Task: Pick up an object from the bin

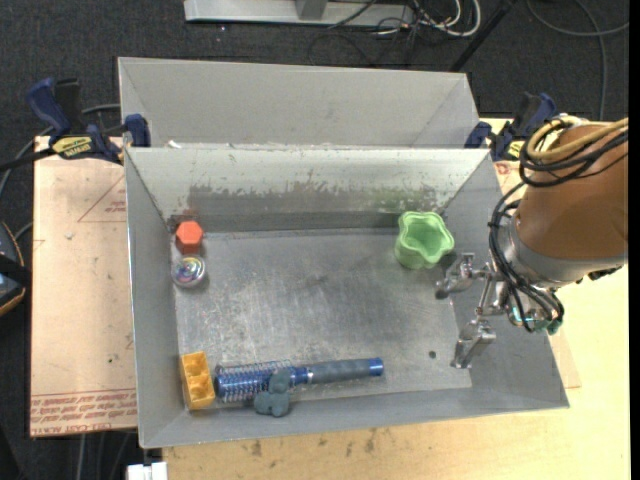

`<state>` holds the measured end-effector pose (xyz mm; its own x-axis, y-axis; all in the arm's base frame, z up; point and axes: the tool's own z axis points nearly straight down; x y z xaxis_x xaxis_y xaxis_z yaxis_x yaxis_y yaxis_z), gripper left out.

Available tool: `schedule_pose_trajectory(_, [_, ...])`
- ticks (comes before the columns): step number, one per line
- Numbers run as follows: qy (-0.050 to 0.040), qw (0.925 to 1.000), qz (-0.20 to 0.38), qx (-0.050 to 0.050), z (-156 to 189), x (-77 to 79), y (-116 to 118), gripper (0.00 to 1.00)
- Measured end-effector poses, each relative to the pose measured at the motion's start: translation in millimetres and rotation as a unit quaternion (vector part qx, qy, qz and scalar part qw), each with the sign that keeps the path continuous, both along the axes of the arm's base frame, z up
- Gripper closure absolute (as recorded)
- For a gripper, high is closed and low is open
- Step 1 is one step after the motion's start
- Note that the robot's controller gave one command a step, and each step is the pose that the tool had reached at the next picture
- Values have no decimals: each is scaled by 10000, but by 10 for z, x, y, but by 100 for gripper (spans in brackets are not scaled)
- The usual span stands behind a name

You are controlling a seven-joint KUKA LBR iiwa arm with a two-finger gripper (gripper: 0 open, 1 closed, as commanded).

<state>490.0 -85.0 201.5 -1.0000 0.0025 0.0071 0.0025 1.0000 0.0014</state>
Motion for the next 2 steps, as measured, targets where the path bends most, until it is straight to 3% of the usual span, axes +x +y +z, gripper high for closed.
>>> schedule_pose_trajectory(1, [-19,9953,970,14,-984,-85,567,0])
schedule_pose_trajectory(2, [-66,9914,1310,4,-1244,77,1138,0])
